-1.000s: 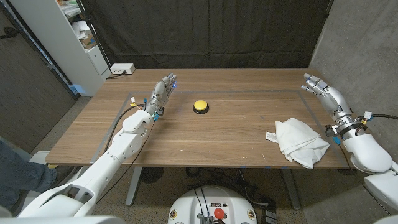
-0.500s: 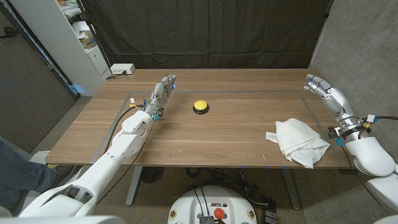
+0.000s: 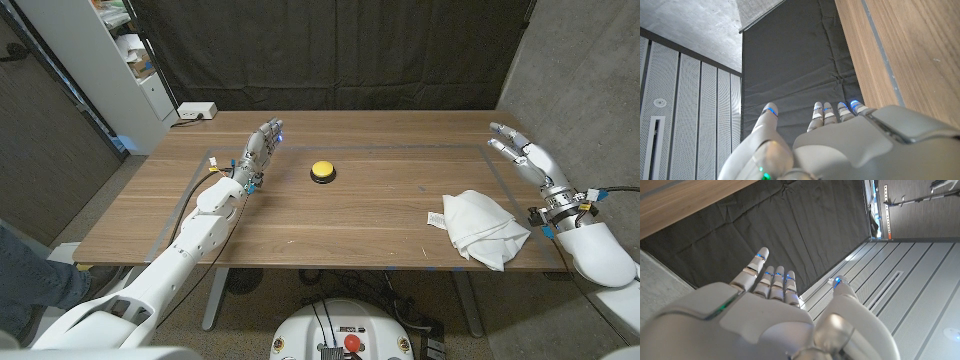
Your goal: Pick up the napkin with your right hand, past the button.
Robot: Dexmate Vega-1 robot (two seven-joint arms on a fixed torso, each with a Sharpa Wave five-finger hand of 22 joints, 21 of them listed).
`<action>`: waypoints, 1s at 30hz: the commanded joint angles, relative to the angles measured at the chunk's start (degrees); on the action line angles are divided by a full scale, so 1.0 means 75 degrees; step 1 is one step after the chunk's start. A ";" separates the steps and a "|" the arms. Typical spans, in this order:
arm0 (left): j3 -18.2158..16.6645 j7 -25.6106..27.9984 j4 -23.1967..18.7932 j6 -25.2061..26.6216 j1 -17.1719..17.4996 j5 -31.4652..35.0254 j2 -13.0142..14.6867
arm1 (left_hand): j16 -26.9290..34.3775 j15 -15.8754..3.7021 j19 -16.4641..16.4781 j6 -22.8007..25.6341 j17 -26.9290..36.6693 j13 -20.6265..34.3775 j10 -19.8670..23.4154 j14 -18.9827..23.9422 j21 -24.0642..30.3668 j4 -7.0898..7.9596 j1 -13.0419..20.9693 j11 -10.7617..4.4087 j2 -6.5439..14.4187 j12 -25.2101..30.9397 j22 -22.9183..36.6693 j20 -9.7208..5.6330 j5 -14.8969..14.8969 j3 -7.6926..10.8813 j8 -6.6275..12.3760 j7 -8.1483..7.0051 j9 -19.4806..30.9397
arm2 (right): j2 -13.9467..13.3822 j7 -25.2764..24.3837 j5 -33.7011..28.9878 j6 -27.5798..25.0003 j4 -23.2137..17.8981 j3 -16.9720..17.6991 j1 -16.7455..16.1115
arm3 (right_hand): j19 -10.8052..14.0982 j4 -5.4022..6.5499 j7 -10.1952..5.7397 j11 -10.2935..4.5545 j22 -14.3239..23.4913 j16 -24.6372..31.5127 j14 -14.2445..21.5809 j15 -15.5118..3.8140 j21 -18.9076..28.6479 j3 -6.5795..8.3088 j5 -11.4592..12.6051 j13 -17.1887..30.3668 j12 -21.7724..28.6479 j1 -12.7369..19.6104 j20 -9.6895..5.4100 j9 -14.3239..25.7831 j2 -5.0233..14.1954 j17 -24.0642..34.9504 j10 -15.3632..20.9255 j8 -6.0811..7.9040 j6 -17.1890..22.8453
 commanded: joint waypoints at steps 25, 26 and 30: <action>0.0067 -0.0020 0.0230 -0.0032 -0.0206 0.0067 -0.0148 | 0.0004 0.0025 -0.0066 0.0055 0.0047 0.0021 0.0061 -0.0024 -0.0006 0.0005 0.0114 0.0011 0.0004 -0.0036 0.0014 0.0011 0.0001 -0.0061 -0.0025 0.0000 0.0019 | -0.0235 -0.1086 -0.3107 0.0194 -0.0015 0.0623 -0.0207 | 0.0104 -0.0078 -0.0032 -0.0029 0.0028 0.0018 0.0112 -0.0025 -0.0081 0.0014 0.0077 0.0008 -0.0064 0.0095 -0.0024 0.0017 0.0064 -0.0028 0.0111 0.0017 0.0085; 0.0068 -0.0020 0.0226 -0.0011 -0.0206 0.0065 -0.0142 | 0.0004 0.0019 -0.0068 0.0052 0.0047 0.0021 0.0062 -0.0024 -0.0007 0.0004 0.0114 0.0011 0.0004 -0.0037 0.0014 0.0006 0.0001 -0.0062 -0.0027 -0.0004 0.0019 | -0.0248 -0.1092 -0.3133 0.0171 -0.0027 0.0620 -0.0211 | 0.0106 -0.0079 -0.0033 -0.0020 0.0028 0.0018 0.0114 -0.0020 -0.0085 0.0014 0.0079 0.0009 -0.0073 0.0096 -0.0024 0.0017 0.0064 -0.0030 0.0100 0.0016 0.0086; 0.0066 -0.0024 0.0245 -0.0017 -0.0203 0.0066 -0.0153 | 0.0003 0.0023 -0.0069 0.0061 0.0047 0.0022 0.0065 -0.0025 -0.0007 0.0004 0.0116 0.0014 0.0005 -0.0042 0.0014 0.0010 0.0001 -0.0067 -0.0025 -0.0006 0.0019 | -0.0335 -0.1089 -0.3209 0.0117 -0.0041 0.0622 -0.0248 | 0.0111 -0.0082 -0.0034 -0.0019 0.0028 0.0013 0.0114 -0.0021 -0.0098 0.0013 0.0085 0.0009 -0.0091 0.0097 -0.0017 0.0018 0.0062 -0.0035 0.0094 0.0009 0.0073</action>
